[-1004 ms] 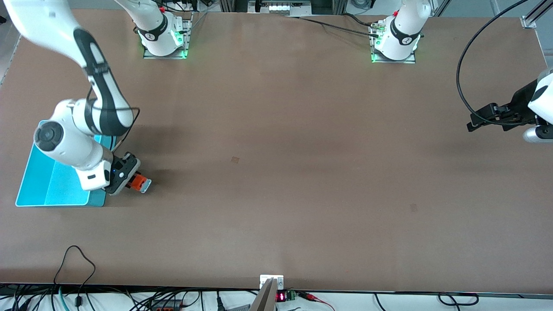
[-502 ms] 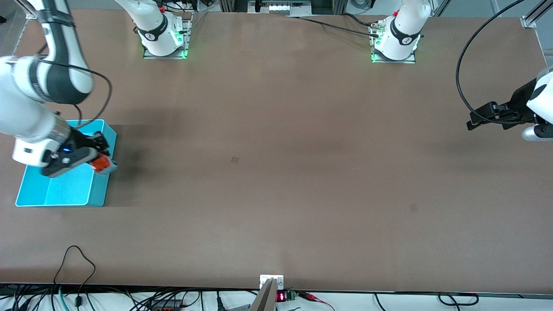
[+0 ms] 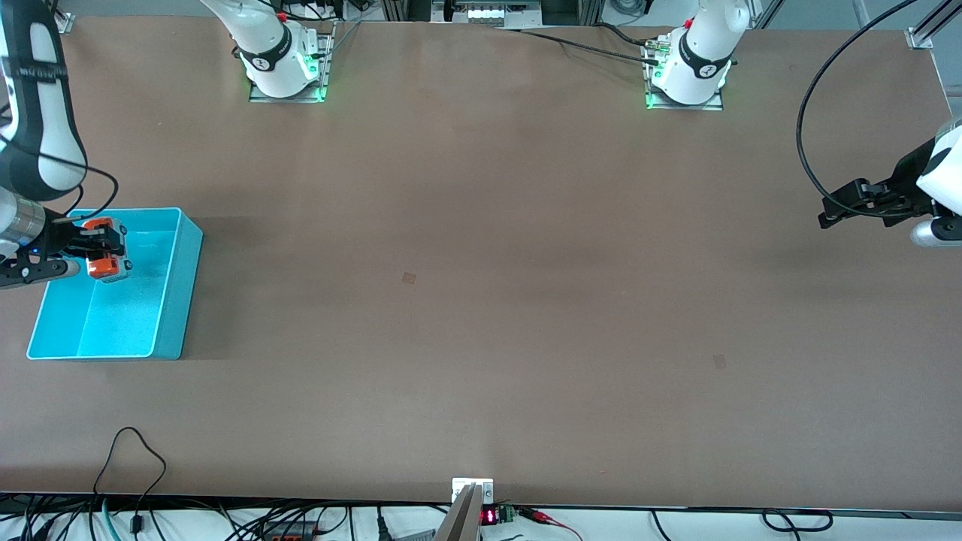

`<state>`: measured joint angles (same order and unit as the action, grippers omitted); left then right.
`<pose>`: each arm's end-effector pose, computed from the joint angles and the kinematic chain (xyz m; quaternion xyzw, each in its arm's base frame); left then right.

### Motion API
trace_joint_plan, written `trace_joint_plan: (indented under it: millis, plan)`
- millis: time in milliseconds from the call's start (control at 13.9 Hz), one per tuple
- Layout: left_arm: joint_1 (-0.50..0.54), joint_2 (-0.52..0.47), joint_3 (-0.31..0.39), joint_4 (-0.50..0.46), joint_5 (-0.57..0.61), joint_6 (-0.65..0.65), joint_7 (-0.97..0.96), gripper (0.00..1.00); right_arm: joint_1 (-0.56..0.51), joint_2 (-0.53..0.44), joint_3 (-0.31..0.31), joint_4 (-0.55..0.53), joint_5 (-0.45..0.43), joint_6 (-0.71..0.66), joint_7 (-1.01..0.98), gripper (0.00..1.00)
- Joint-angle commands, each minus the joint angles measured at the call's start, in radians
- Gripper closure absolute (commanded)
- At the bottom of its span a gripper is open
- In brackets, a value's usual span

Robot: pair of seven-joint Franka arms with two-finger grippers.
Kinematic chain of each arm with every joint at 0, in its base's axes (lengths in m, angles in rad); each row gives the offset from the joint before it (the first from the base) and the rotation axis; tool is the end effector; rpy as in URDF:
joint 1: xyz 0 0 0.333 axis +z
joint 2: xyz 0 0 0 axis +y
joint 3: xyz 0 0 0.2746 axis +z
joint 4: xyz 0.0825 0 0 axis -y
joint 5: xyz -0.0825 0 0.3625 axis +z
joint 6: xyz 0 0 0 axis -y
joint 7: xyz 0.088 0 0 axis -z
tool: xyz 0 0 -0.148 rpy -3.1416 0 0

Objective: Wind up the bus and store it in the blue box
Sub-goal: 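Lift the bus with the right gripper and move it into the blue box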

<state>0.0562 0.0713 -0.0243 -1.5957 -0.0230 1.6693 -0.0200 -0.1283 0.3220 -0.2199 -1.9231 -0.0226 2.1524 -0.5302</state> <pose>0.5587 0.0150 0.5006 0.9996 0.0271 0.0012 0.0123 0.5396 -0.1968 0.2545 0.9930 0.1013 -0.0573 0.0216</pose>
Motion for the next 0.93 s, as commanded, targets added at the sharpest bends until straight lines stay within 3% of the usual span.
trace_joint_plan:
  millis: [0,359,861]
  plan:
    - [0.004,-0.013,-0.005,-0.001,0.017,0.004,0.011,0.00,0.015,0.070,-0.041,0.002,-0.002,0.021,0.007,1.00]
    - [0.001,-0.013,-0.005,0.000,0.017,0.006,0.011,0.00,0.024,0.155,-0.091,0.003,0.007,0.041,0.032,1.00]
    - [-0.002,-0.013,-0.005,0.002,0.017,0.007,0.011,0.00,0.024,0.203,-0.099,0.007,0.004,0.024,0.110,1.00]
